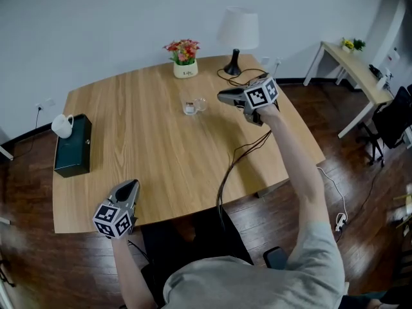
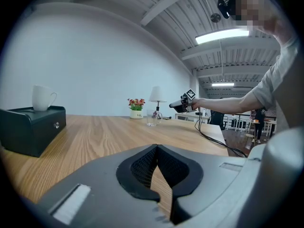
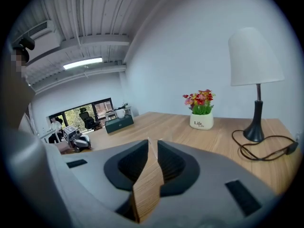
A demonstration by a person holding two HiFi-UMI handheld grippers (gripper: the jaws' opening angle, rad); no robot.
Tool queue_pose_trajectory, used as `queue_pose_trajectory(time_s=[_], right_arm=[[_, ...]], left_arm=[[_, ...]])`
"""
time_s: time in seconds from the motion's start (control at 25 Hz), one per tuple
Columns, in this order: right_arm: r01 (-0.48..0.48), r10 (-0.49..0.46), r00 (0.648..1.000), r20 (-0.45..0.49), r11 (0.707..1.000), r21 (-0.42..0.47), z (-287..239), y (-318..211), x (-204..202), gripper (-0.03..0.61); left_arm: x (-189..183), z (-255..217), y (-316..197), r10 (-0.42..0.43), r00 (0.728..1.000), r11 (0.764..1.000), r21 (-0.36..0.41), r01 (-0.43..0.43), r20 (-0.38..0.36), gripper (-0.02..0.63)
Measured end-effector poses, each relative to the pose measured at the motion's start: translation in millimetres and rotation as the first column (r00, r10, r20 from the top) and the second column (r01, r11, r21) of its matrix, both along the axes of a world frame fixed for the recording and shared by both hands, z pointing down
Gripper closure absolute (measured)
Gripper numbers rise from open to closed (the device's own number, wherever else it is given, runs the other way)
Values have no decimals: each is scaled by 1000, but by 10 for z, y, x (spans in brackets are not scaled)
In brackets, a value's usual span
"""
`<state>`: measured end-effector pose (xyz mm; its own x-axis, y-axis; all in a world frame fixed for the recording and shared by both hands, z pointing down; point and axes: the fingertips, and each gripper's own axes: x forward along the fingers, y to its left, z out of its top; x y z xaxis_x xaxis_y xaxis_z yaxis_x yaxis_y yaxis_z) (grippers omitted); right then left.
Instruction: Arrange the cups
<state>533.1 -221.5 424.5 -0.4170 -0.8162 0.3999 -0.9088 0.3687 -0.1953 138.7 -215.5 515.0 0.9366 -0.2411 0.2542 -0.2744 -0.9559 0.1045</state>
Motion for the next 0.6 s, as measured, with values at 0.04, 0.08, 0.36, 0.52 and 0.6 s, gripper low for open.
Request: queue_pose_trajectory(time_s=[0.04, 0.08, 0.36, 0.52, 0.6], right_arm=[[-1, 1, 1000, -2, 1000, 2, -4, -34, 16, 502], [0, 0, 1000, -7, 1000, 2, -9, -71, 27, 500], [-10, 3, 997, -78, 996, -87, 17, -516, -20, 415], [-27, -7, 983, -183, 983, -182, 150, -873, -64, 371], [-44, -16, 969, -246, 971, -237, 234, -1037, -79, 371]], left_arm=[[3, -1, 6, 0, 1000, 1000, 0, 0, -1, 604], [6, -1, 10, 0, 1000, 1000, -1, 0, -2, 604], [8, 7, 13, -1, 1000, 1000, 0, 1, 4, 604], [13, 16, 40, -2, 1000, 1000, 1, 2, -3, 604], [10, 15, 47, -5, 1000, 1000, 2, 5, -7, 604]])
